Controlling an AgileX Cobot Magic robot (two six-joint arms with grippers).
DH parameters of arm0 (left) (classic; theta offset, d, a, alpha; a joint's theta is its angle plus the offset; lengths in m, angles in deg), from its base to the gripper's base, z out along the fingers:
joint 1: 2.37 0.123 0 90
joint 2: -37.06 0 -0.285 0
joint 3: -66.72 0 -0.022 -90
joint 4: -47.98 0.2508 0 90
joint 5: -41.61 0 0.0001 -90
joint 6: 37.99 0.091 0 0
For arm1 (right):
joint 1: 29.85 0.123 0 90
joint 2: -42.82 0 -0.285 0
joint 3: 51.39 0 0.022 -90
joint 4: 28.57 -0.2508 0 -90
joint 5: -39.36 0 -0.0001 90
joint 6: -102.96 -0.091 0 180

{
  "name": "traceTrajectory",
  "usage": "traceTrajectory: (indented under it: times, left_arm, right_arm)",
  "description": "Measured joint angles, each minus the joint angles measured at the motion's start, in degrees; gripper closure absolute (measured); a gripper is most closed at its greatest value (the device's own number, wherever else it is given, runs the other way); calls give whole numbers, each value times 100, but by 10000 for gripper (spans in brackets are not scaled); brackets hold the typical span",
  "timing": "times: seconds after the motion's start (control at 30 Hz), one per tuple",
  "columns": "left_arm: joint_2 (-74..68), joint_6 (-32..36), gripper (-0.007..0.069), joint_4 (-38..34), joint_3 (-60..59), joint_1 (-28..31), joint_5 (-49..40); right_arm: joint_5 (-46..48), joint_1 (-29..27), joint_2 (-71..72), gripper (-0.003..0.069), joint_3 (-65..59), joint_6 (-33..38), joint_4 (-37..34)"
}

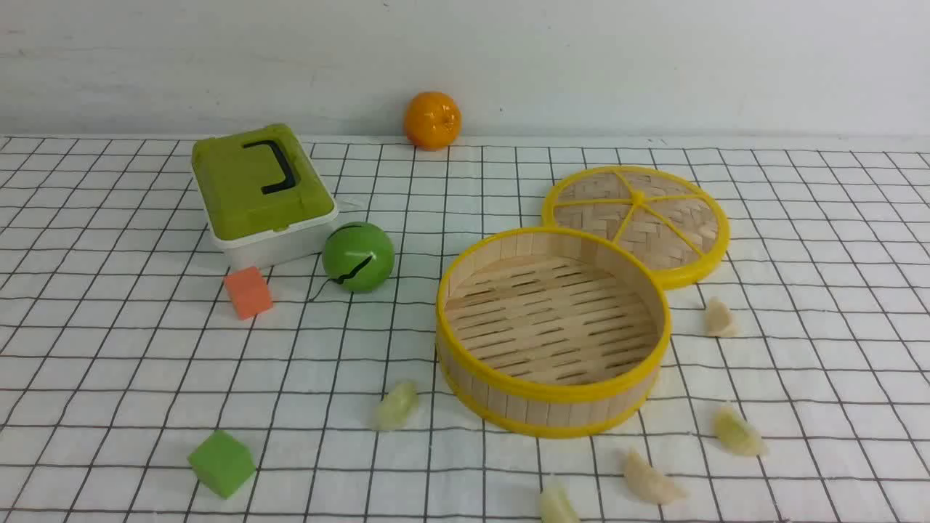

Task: Put the dumplings into the steamer on the table with the white tablecloth.
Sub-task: 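Reach for and grasp a dumpling on the table with the left gripper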

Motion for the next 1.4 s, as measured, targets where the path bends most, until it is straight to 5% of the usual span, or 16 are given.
traceTrajectory:
  times: [1.4]
  left_arm:
    - [0, 0, 386, 0, 0, 0, 0]
  right_arm:
    - [-5, 0, 0, 422, 0, 0, 488]
